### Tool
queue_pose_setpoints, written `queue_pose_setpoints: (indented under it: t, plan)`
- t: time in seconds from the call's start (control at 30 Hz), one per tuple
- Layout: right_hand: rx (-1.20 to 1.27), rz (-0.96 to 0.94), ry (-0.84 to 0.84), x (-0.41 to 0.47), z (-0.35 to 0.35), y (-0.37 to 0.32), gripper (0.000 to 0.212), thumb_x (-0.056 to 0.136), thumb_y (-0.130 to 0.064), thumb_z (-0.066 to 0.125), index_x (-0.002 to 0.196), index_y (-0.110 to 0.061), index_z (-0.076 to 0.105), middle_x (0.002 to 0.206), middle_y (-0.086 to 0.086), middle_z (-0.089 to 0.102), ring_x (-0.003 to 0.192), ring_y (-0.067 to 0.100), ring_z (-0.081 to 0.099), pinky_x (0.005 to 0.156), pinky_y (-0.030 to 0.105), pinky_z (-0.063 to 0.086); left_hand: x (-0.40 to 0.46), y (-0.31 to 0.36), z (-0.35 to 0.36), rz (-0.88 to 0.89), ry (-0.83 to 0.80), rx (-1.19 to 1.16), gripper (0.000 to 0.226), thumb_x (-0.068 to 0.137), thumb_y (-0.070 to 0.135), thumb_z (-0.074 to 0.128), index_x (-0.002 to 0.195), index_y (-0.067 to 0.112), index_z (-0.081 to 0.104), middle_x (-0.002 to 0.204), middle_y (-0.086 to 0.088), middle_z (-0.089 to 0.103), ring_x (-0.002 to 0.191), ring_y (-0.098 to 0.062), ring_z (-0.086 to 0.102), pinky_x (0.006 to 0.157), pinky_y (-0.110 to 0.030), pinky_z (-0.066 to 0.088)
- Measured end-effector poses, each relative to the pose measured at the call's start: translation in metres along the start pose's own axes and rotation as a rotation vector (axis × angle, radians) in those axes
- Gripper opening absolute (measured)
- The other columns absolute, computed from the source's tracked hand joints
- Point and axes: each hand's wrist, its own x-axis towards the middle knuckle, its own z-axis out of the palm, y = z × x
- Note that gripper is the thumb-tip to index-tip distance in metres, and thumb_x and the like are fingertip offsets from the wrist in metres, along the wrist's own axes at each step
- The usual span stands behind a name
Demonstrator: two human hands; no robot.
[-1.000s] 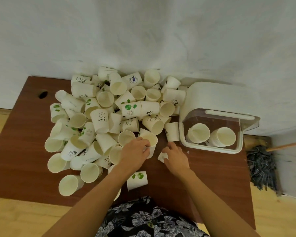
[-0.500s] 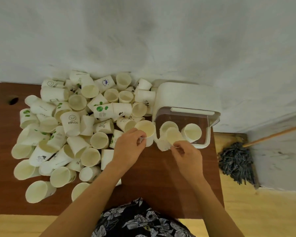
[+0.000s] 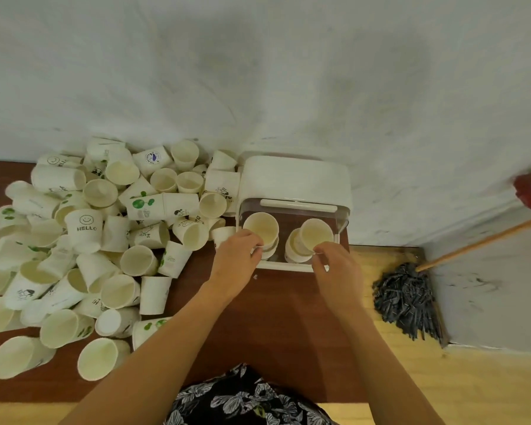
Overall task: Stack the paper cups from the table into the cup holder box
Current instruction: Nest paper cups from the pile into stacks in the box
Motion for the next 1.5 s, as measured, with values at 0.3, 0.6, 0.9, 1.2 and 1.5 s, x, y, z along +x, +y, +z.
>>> queue_pose_setpoints:
  t: [0.3, 0.6, 0.9, 1.2, 1.5]
  plan:
    - [0.014, 0.034, -0.089, 0.005, 0.011, 0.011, 0.026, 0.093, -0.019, 0.060, 0.118, -0.025, 0.065, 0.127, -0.009, 0.061, 0.102, 0.011, 0.062, 0.087, 0.034, 0.056, 0.006, -0.002, 0.019, -0.090, -0.103, 0.039, 0.029, 0.090, 0.022, 0.064, 0.119, 0.019, 0.063, 0.126, 0.007, 0.059, 0.090, -0.016, 0.064, 0.078, -0.029, 0.051]
    - [0.045, -0.066, -0.286, -0.024, 0.046, -0.024, 0.021, 0.095, -0.020, 0.058, 0.114, -0.025, 0.067, 0.112, -0.010, 0.066, 0.091, 0.002, 0.059, 0.085, 0.022, 0.052, -0.034, -0.057, -0.007, -0.142, -0.077, 0.083, 0.016, 0.089, 0.024, 0.059, 0.104, 0.022, 0.067, 0.099, 0.009, 0.061, 0.082, -0.012, 0.058, 0.069, -0.026, 0.044]
    - [-0.060, -0.191, -0.725, -0.074, 0.125, -0.089, 0.030, 0.094, -0.020, 0.053, 0.121, -0.025, 0.062, 0.120, -0.005, 0.061, 0.107, 0.016, 0.060, 0.091, 0.031, 0.048, -0.089, -0.161, -0.049, -0.370, -0.260, 0.287, 0.042, 0.086, 0.017, 0.057, 0.127, 0.016, 0.051, 0.134, -0.001, 0.047, 0.090, -0.028, 0.062, 0.060, -0.035, 0.045]
    - [-0.096, -0.337, -0.861, -0.113, 0.198, -0.139, 0.047, 0.088, -0.013, 0.056, 0.134, -0.021, 0.053, 0.139, 0.001, 0.048, 0.125, 0.028, 0.045, 0.097, 0.044, 0.044, -0.093, -0.204, -0.055, -0.277, -0.334, 0.174, 0.034, 0.084, 0.008, 0.057, 0.118, 0.014, 0.054, 0.118, -0.006, 0.055, 0.093, -0.030, 0.060, 0.069, -0.038, 0.046]
    - [-0.320, -0.278, -0.928, -0.124, 0.239, -0.160, 0.048, 0.088, -0.028, 0.057, 0.135, -0.022, 0.047, 0.135, 0.002, 0.048, 0.122, 0.030, 0.046, 0.094, 0.042, 0.040, -0.093, -0.221, -0.078, -0.220, -0.296, 0.034, 0.017, 0.084, 0.013, 0.057, 0.098, 0.015, 0.066, 0.092, 0.004, 0.063, 0.084, -0.012, 0.053, 0.070, -0.023, 0.036]
